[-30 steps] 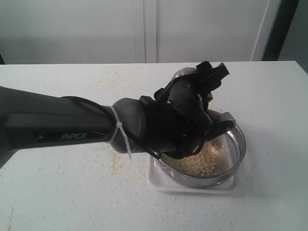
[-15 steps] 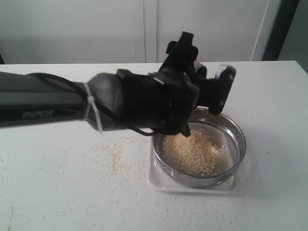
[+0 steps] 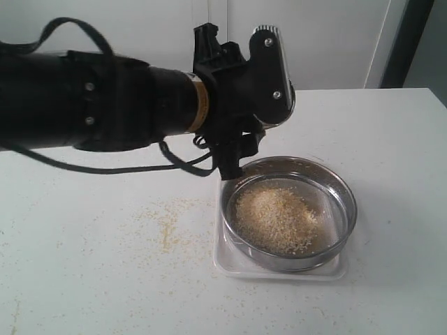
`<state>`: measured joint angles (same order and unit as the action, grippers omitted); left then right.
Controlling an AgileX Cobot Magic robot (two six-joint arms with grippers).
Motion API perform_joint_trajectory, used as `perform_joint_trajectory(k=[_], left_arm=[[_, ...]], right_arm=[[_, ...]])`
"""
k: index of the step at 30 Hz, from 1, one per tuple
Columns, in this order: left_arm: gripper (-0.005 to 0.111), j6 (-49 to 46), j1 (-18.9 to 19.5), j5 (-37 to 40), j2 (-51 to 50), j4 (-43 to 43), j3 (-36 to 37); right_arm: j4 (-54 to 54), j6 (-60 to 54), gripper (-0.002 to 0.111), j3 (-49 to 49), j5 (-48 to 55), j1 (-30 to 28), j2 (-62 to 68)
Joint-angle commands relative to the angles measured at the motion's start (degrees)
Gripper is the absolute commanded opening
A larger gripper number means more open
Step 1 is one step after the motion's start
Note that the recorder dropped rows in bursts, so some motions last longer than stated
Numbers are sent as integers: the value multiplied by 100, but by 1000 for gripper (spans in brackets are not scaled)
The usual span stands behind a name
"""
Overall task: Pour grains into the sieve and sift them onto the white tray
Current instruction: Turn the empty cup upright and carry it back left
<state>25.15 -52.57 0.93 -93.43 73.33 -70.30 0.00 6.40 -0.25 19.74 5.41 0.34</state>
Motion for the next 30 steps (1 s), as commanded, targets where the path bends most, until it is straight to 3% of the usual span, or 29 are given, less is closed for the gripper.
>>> perform_joint_trajectory(k=[1,5,11,19,23,30], left_arm=[[0,75,445,-1571,692,50,766],[0,-208,1034,-2691,1292,216,1382],[0,-286,1419,-2630,2059,708,2099],[0,-230,2353,-3229,2711,596,2940],[0,1230,2816,-1516,2436,-641,3008],[0,967,3216,-3032,1428,-2434,3008]], right_arm=[[-33,-10,0,25,-10,29,-34],[-33,-10,0,25,-10,29,-34],[-33,-10,0,25,-10,29,-34],[-33,-10,0,25,-10,29,-34],[-33,-10,0,25,-10,29,-34],[-33,-10,0,25,-10,29,-34]])
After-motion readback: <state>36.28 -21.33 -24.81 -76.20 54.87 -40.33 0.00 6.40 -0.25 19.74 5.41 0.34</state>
